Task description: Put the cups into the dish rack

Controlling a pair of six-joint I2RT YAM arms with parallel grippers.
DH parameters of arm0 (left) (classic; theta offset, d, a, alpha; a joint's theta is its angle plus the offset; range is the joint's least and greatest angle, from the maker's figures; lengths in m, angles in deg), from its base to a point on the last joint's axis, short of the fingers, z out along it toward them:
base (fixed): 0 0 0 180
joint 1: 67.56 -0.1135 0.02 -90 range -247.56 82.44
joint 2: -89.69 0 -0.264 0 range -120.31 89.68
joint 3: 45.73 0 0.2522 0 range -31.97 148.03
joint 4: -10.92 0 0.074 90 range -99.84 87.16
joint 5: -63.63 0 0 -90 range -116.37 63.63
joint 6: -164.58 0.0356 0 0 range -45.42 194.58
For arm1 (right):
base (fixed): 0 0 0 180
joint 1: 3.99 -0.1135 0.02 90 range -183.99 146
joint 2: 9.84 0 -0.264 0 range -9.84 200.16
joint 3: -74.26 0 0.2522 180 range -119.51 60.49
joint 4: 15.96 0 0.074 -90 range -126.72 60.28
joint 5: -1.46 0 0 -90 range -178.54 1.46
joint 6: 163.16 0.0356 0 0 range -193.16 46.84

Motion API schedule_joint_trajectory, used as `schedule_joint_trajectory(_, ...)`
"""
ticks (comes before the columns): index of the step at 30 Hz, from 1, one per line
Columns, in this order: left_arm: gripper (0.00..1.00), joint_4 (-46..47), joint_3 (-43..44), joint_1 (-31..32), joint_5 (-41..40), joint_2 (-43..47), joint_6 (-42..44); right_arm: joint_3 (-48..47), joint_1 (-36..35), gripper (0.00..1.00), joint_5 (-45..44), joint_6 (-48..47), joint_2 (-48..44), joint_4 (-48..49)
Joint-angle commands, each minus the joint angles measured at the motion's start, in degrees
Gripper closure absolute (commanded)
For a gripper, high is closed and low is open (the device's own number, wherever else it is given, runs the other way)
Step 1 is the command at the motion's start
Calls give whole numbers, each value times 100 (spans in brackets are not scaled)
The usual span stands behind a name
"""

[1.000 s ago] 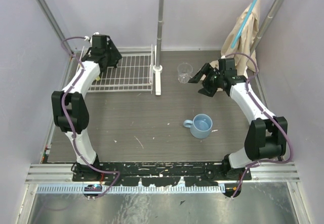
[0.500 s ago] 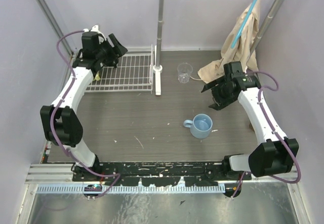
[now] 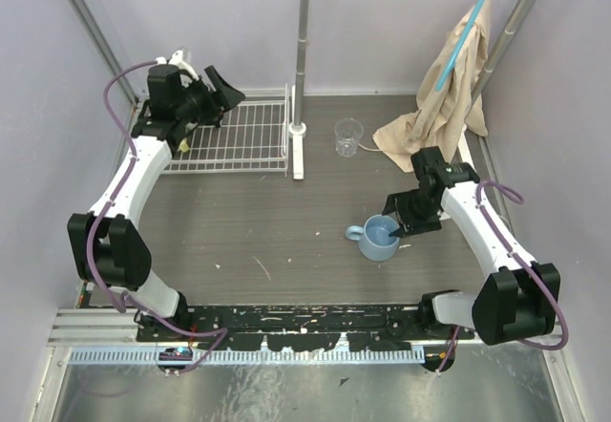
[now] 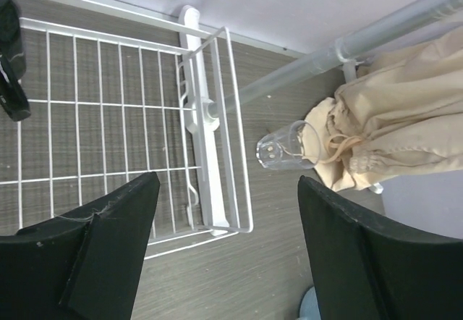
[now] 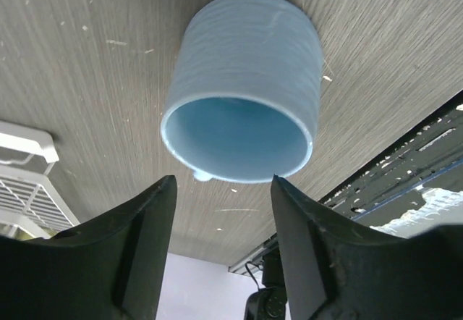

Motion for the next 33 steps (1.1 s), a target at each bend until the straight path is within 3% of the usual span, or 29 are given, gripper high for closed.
schedule_joint_trajectory(1, 2, 360, -19, 30, 546, 300, 8, 396, -28, 43, -254, 568, -293, 568)
schedule_joint_trajectory(6, 2, 35, 205, 183, 895, 402, 256, 747, -27, 46, -323, 721, -317, 930)
schedule_joint_trajectory(10, 2, 335, -10, 196, 1016, 660, 253, 974, -27, 46, -384, 970, -414, 1279)
schedule_joint_trajectory(13, 2, 246, 0, 265, 844, 776, 430, 1055, -27, 45, -375, 1133, -429, 1529)
schedule_joint_trajectory(19, 2, 177, -1, 384, 1157, 791, 1155, 878, -7, 43, -376, 1160, -238, 1700)
schedule_joint_trajectory(29, 2, 685, -20, 392, 1222, 786, 809, 638, 38, 44, -226, 1015, 468, 1859)
schedule_joint_trajectory(33, 2, 910, 20, 385, 1740, 780, 691, 445, 105, 50, -237, 888, 774, 1854)
